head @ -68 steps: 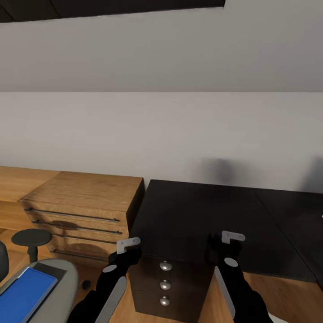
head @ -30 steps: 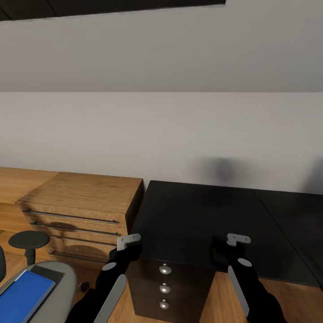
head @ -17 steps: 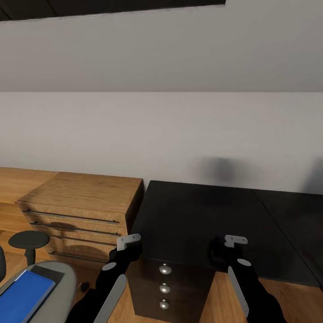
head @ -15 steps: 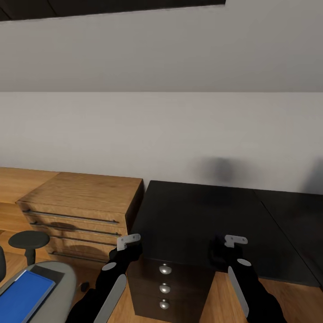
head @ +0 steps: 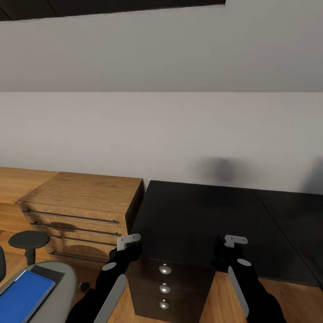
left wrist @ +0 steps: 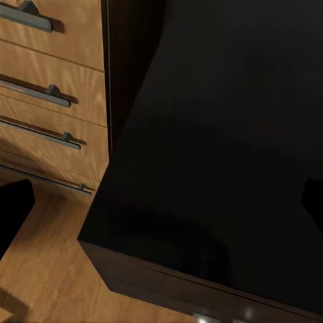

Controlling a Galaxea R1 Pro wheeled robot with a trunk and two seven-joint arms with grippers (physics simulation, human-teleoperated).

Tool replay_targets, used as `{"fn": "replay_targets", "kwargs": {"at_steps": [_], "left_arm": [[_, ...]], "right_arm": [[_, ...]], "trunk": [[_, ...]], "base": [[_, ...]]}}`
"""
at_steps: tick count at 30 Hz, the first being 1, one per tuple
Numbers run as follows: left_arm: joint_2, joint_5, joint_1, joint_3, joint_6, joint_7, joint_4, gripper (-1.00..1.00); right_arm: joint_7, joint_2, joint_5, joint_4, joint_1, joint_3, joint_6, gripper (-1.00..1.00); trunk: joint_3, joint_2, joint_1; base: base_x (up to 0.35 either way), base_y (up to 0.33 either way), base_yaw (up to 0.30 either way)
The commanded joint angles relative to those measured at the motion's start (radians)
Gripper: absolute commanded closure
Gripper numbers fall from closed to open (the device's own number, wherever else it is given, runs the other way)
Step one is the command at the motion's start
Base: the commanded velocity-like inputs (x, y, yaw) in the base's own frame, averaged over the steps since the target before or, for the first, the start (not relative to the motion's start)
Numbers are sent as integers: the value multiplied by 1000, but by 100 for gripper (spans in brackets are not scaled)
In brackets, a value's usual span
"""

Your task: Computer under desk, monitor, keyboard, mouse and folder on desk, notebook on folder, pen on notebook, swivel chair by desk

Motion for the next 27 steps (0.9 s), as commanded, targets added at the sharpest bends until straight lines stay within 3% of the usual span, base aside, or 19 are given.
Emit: {"fn": "replay_targets", "kwargs": {"at_steps": [1, 23, 27], "left_arm": [[0, 9, -1, -2, 2, 9, -1, -100], [0, 9, -1, -1, 2, 10, -1, -100], [0, 9, -1, 0, 2, 10, -1, -100]], "right_arm": [[-3, 1, -22, 1, 0, -1, 6, 100], [-59, 11, -17, -81, 2, 6, -11, 100], [-71, 29, -17, -110, 4, 8, -11, 100]], "trunk": [[-1, 0, 0], [-1, 0, 0], [-1, 0, 0]], "base": [[0, 0, 0], [0, 0, 0], [0, 0, 0]]}}
